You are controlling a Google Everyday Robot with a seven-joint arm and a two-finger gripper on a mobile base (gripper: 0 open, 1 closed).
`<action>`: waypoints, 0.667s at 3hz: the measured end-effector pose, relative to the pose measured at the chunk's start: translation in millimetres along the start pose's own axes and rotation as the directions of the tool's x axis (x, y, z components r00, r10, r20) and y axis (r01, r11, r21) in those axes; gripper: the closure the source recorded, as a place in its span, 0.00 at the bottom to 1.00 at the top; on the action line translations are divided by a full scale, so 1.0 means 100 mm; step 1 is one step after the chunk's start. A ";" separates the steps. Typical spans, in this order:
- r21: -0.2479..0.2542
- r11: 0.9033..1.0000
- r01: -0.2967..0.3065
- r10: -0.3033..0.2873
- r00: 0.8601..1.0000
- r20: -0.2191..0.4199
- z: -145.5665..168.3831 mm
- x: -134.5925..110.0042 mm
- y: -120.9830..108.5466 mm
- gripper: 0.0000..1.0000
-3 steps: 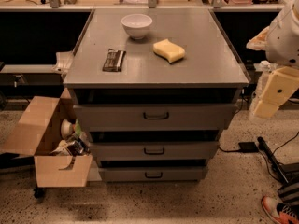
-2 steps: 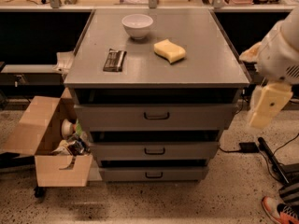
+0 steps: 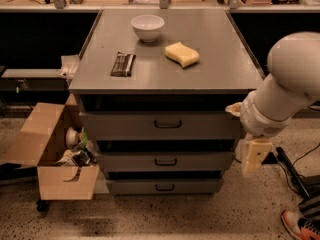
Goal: Open top drawer
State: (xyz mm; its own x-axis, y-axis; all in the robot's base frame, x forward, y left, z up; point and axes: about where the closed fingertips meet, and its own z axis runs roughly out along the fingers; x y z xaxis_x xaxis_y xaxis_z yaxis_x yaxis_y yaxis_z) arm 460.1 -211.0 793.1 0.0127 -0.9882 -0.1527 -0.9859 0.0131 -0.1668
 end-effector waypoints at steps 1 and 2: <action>-0.033 0.999 0.022 -0.022 1.000 0.013 0.53 0.03 -0.07 0.00; -0.014 1.000 0.016 -0.015 0.999 0.033 0.85 0.00 -0.33 0.00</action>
Offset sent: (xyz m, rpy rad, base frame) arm 0.0974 0.0225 -0.1067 0.0697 -0.0367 0.0014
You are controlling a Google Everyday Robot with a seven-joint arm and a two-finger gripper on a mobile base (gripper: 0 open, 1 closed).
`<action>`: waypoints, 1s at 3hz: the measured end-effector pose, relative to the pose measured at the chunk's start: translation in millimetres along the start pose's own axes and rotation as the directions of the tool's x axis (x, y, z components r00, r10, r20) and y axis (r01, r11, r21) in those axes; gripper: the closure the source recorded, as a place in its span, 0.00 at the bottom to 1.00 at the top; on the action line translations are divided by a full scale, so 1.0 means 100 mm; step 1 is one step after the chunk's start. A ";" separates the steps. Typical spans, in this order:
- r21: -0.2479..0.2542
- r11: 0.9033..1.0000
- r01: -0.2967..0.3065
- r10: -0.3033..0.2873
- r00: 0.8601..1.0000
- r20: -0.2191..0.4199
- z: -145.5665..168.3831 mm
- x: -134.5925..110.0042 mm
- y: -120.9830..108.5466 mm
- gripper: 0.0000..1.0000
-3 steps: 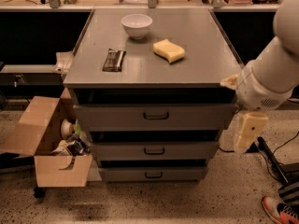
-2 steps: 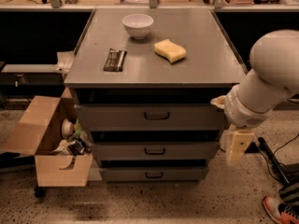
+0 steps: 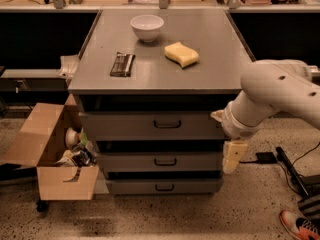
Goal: Open top drawer
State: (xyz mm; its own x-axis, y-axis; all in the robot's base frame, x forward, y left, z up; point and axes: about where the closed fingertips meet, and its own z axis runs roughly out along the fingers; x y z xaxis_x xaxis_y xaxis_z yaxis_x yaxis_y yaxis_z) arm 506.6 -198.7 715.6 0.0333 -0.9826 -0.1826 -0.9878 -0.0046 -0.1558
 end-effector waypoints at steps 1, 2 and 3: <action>0.027 0.999 -0.022 0.021 0.999 0.034 0.21 -0.02 -0.31 0.00; 0.029 0.999 -0.036 0.034 0.998 0.051 0.43 -0.04 -0.55 0.00; 0.010 0.998 -0.059 0.058 0.997 0.057 0.64 -0.02 -0.68 0.00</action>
Offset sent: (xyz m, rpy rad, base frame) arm 0.0926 0.0198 -0.0514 0.0767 -0.0229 -0.0447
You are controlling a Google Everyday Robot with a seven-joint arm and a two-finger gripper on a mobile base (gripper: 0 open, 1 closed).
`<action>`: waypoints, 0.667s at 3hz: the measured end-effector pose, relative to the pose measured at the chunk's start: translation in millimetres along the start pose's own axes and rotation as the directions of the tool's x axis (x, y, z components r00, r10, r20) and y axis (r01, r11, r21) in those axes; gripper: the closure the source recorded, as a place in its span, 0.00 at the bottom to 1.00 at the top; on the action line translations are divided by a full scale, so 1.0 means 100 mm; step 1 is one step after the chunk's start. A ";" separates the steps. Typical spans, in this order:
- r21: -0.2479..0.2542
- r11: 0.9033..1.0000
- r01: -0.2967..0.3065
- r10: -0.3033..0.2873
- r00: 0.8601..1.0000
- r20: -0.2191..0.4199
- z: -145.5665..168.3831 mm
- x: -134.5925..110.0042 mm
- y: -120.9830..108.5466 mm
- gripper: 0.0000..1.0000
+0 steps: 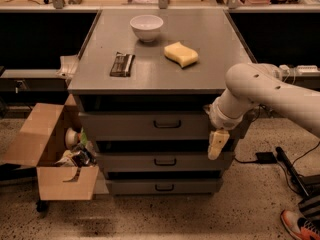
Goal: Open top drawer
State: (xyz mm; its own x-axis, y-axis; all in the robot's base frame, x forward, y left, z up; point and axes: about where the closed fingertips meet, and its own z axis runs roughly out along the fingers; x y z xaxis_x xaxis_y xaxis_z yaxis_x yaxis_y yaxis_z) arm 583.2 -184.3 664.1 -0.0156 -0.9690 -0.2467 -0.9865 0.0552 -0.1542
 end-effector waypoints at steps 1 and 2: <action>-0.027 1.000 -0.004 0.004 1.000 0.003 0.19 -0.03 -0.07 0.00; -0.032 0.999 -0.002 0.002 1.000 0.003 0.18 -0.04 -0.07 0.18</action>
Offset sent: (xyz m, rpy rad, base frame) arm 0.0100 0.0206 -0.0388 -0.0004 0.0778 0.0407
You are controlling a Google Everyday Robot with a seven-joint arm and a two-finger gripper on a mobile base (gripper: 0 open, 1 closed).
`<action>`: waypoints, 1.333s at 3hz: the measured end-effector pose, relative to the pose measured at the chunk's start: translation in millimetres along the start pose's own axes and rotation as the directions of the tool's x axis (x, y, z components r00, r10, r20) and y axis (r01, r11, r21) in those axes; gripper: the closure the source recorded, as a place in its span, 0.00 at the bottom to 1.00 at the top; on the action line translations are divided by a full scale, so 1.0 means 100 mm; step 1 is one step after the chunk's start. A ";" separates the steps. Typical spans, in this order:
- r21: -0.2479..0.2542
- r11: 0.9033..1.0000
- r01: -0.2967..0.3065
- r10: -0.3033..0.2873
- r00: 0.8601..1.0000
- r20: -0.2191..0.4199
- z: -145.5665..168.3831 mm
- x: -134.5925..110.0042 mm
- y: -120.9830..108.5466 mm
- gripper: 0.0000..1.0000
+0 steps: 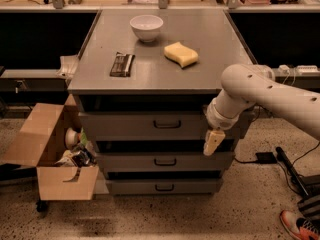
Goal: Open top drawer
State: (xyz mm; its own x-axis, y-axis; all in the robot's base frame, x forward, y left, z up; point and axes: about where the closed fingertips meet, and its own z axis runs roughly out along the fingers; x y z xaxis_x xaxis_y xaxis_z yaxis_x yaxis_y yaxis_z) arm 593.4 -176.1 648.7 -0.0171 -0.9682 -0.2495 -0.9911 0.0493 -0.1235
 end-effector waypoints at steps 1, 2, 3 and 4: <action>-0.011 1.000 0.005 -0.005 1.000 0.005 -0.05 0.01 0.08 0.43; -0.011 1.000 0.005 -0.005 1.000 0.005 -0.11 0.00 0.06 0.64; -0.038 0.999 0.035 -0.034 0.999 0.040 -0.25 -0.08 0.32 0.89; -0.038 0.999 0.035 -0.034 0.999 0.040 -0.25 -0.08 0.36 0.89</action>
Offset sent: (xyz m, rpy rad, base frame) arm -0.1068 -0.0331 0.0527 0.0874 0.0622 0.0428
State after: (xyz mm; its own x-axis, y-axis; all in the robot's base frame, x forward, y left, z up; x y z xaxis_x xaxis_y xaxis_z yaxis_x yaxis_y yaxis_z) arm 555.1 -172.7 670.0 0.0215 -0.9588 -0.2831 -0.9954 0.0060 -0.0959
